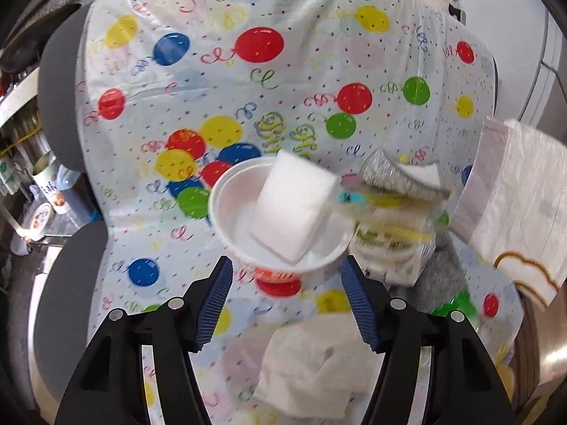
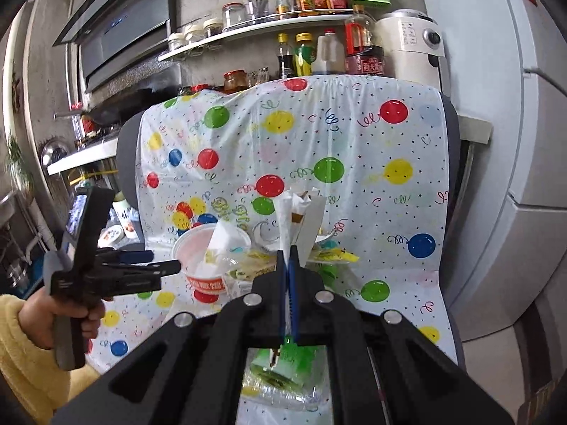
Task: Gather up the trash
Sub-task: 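Grasp the white foam piece inside the red cup with the left tool while the right holds paper, then carry both held items over the white-bagged trash bin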
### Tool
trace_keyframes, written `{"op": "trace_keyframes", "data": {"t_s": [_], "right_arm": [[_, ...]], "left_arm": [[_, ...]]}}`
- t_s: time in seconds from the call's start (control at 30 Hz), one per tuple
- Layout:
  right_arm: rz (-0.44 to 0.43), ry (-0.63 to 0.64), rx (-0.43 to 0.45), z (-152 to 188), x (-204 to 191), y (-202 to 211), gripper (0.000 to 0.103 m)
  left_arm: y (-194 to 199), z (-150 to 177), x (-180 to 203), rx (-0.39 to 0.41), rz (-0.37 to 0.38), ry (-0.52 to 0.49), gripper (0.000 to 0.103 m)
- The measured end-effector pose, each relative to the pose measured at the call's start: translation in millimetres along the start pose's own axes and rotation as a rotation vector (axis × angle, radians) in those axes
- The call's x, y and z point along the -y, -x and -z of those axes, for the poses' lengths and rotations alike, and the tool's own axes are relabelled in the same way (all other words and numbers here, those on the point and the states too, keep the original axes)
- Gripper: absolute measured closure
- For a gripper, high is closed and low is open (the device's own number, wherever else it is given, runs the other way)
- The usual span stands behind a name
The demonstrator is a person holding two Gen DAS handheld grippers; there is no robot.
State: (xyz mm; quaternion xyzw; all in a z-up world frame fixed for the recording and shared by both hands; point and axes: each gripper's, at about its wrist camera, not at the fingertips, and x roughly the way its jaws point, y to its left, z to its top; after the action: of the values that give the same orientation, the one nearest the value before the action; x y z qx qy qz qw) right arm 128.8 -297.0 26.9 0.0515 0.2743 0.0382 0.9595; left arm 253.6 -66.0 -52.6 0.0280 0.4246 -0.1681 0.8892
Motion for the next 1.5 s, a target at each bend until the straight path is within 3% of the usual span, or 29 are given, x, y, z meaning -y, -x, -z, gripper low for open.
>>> {"op": "trace_keyframes", "data": {"t_s": [0.13,0.33,0.53,0.7,0.83,0.97,1.13,1.23,1.33,1.5], "right_arm": [[-0.005,-0.018,0.007,-3.5,7.1,-9.4,0.101],[0.016,-0.01,0.015,-7.8,10.3,-24.0,0.101],[0.025,0.006,0.014,-8.0,12.7,-31.3,0.101],[0.021,0.012,0.012,-6.9,12.2,-32.3,0.101],[0.018,0.011,0.01,-7.0,11.8,-31.4,0.101],[0.022,0.004,0.02,-8.2,12.1,-24.9,0.101],[0.025,-0.011,0.038,-14.9,12.1,-17.7,0.101],[0.016,-0.043,0.036,-19.7,19.8,-10.8,0.101],[-0.007,-0.093,0.041,-19.7,34.2,7.8,0.101],[0.072,-0.07,0.044,-0.5,49.9,43.7,0.101]], "left_arm": [[-14.8,-32.9,8.6,-0.012,0.026,0.031,0.038],[-60.9,-75.1,21.8,-0.093,0.021,0.103,0.038],[-99.5,-94.8,29.9,-0.141,-0.023,0.129,0.038],[-126.4,-101.3,33.1,-0.208,-0.106,0.143,0.038],[-128.1,-100.8,28.6,-0.209,-0.14,0.155,0.054],[-106.6,-97.4,15.0,-0.156,-0.102,0.142,0.077],[-39.7,-95.7,-13.1,-0.03,-0.042,0.17,0.079],[10.3,-91.3,-10.9,0.048,-0.032,0.151,0.079],[47.2,-82.9,-4.1,0.1,-0.001,0.125,0.079],[93.5,-40.5,42.1,0.155,0.102,0.025,0.079]]}}
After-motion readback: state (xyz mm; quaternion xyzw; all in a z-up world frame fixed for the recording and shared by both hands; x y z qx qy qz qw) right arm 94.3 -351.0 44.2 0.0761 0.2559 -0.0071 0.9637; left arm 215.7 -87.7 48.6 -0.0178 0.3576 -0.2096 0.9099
